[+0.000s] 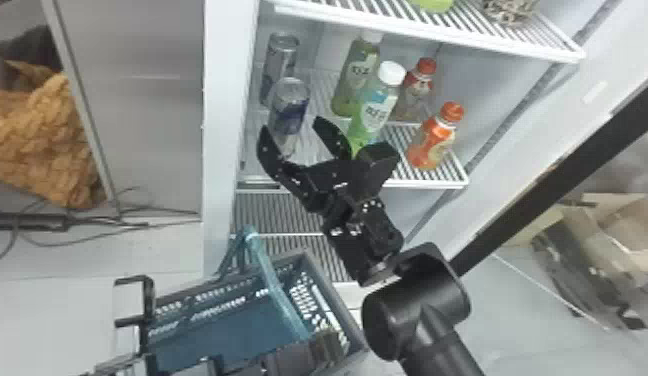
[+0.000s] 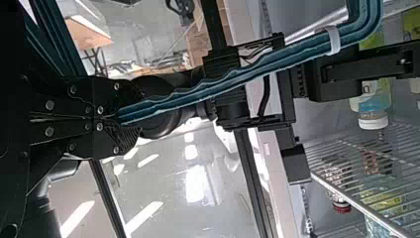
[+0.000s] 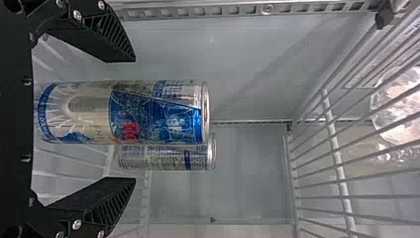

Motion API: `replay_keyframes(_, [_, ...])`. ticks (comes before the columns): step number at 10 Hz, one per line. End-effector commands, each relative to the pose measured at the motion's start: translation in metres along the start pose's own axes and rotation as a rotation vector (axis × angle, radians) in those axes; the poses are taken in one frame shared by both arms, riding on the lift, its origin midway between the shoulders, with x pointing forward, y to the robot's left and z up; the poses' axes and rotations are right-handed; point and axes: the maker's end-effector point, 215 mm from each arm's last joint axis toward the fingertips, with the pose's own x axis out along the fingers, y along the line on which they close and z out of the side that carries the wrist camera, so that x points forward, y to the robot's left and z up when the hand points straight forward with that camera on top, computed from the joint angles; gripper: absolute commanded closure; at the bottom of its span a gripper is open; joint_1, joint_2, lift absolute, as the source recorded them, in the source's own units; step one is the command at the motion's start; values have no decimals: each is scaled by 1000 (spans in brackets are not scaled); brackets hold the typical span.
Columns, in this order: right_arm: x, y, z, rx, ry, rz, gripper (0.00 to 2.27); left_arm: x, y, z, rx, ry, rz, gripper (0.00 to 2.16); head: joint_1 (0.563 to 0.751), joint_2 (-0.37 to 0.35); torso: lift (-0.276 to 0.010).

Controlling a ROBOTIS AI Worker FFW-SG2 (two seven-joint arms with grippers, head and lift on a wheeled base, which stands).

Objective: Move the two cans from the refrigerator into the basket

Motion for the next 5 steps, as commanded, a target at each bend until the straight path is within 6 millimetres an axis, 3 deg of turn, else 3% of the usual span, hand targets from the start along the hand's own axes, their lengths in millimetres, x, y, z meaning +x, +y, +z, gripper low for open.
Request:
replay_keyframes(1, [6, -4, 0, -10, 2, -1, 156, 1, -1, 1, 3, 0, -2, 1204, 695, -303, -276])
replay_keyframes(3, [12, -8, 4, -21, -16, -3, 216, 0, -1, 3, 3, -7, -3, 1204, 695, -301, -276])
replay_keyframes(4, [17, -5, 8, -26, -26, 7, 375, 0, -1, 4, 4, -9, -3, 1204, 695, -301, -276])
replay_keyframes(5, [21, 1, 9, -21, -32, 22, 733, 0, -1, 4, 4, -10, -5, 1204, 695, -298, -276])
